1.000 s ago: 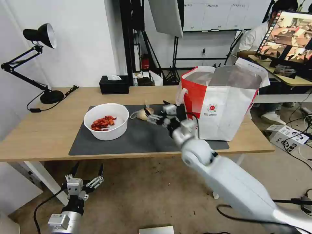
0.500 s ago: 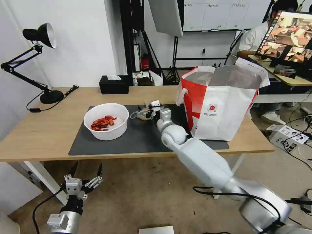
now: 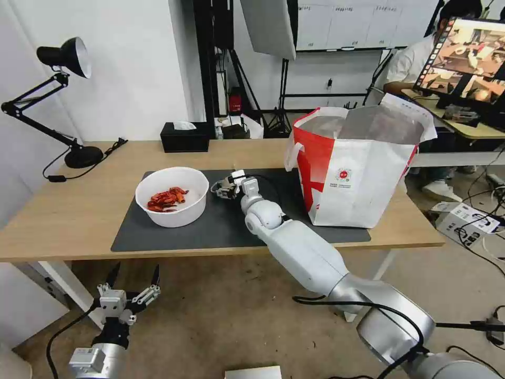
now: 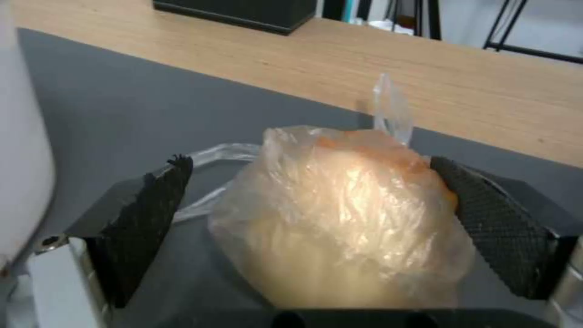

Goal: Pick up the trash from the table and place it into the takeout bag.

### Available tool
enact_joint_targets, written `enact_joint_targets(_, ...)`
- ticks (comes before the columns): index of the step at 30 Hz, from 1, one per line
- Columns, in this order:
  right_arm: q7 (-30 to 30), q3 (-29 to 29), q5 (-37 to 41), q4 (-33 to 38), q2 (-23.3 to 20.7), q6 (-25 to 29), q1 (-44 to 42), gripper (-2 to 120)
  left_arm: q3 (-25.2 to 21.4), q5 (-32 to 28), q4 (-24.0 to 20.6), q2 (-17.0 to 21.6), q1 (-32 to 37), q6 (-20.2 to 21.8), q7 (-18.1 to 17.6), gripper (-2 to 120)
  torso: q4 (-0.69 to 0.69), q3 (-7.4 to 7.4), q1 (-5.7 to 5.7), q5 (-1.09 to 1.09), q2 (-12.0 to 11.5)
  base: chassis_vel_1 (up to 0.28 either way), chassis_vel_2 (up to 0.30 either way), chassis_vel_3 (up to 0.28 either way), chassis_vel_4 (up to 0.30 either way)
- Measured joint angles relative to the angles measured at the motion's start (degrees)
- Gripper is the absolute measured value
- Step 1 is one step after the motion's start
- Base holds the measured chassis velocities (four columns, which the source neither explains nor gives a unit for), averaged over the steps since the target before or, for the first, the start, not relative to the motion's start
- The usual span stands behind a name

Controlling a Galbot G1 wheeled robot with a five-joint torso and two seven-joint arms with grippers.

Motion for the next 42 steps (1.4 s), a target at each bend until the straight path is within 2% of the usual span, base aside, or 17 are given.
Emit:
enact_joint_targets(13,2.74,0.17,-0.40,0.53,-0.05,-1.11,-0.80,98,-0.46,-0.09,-0.17,-0.12,0.29,-0.43,0.06,100,-0.01,0.00,0.00,0.00,0.00,0.000,0.000,0.000,0.000)
enact_joint_targets(15,2.92,0.17,-0.41,0.53,0.12,-1.24,-0.88,90,-0.63,-0.15,-0.22,-0.12,0.34,-0.51,0.06,100,0.00,0.00,0.00,0.01,0.00,0.000,0.000,0.000,0.000)
enact_joint_targets(16,2.92,0.17,-0.41,0.53,0.12,-1.24,-0.88,90,-0.63,-0.15,-0.22,-0.12,0.34,-0.51,0.06,100,0.00,0.00,0.00,0.01,0.00,0.000,0.000,0.000,0.000)
enact_joint_targets(22,4.33,0.19,-0.29,0.86,0.25,-1.38,-1.12,66,-1.00,-0.36,-0.24,-0.03,0.46,-0.68,0.09,100,0.00,0.00,0.00,0.01,0.01,0.000,0.000,0.000,0.000)
enact_joint_targets(23,4.33,0.19,-0.29,0.86,0.25,-1.38,-1.12,66,-1.00,-0.36,-0.24,-0.03,0.46,-0.68,0.09,100,0.00,0.00,0.00,0.01,0.01,0.000,0.000,0.000,0.000)
enact_joint_targets(26,5.70,0.26,-0.03,1.93,-0.21,-1.66,-1.65,50,-1.01,-0.39,-0.24,0.00,0.42,-0.70,0.11,100,0.00,0.00,0.00,0.01,0.01,0.000,0.000,0.000,0.000)
enact_joint_targets(27,5.70,0.26,-0.03,1.93,-0.21,-1.66,-1.65,50,-1.01,-0.39,-0.24,0.00,0.42,-0.70,0.11,100,0.00,0.00,0.00,0.01,0.01,0.000,0.000,0.000,0.000)
enact_joint_targets(30,7.12,0.33,1.03,3.31,-1.08,-2.31,-2.35,35,-0.95,-0.40,-0.23,0.04,0.37,-0.71,0.13,100,0.00,0.00,0.00,0.01,0.01,0.000,0.000,0.000,0.000)
enact_joint_targets(31,7.12,0.33,1.03,3.31,-1.08,-2.31,-2.35,35,-0.95,-0.40,-0.23,0.04,0.37,-0.71,0.13,100,0.00,0.00,0.00,0.01,0.01,0.000,0.000,0.000,0.000)
enact_joint_targets(33,7.51,0.42,1.37,3.94,-1.62,-2.59,-2.69,24,-0.95,-0.40,-0.25,0.19,0.37,-0.71,0.14,100,0.00,0.00,0.00,0.01,0.01,0.000,0.000,0.000,0.000)
enact_joint_targets(34,7.51,0.42,1.37,3.94,-1.62,-2.59,-2.69,24,-0.95,-0.40,-0.25,0.19,0.37,-0.71,0.14,100,0.00,0.00,0.00,0.01,0.01,0.000,0.000,0.000,0.000)
enact_joint_targets(37,7.91,0.65,1.71,5.09,-2.39,-2.72,-3.12,10,-1.00,-0.45,-0.36,0.39,0.37,-0.71,0.14,100,0.00,0.00,0.00,0.01,0.01,0.000,0.000,0.000,0.000)
enact_joint_targets(42,8.34,0.71,2.25,6.86,-3.37,-2.74,-3.56,4,-0.97,-0.46,-0.52,0.41,0.35,-0.71,0.14,100,-0.01,0.00,0.00,0.01,0.00,0.000,0.000,0.000,0.000)
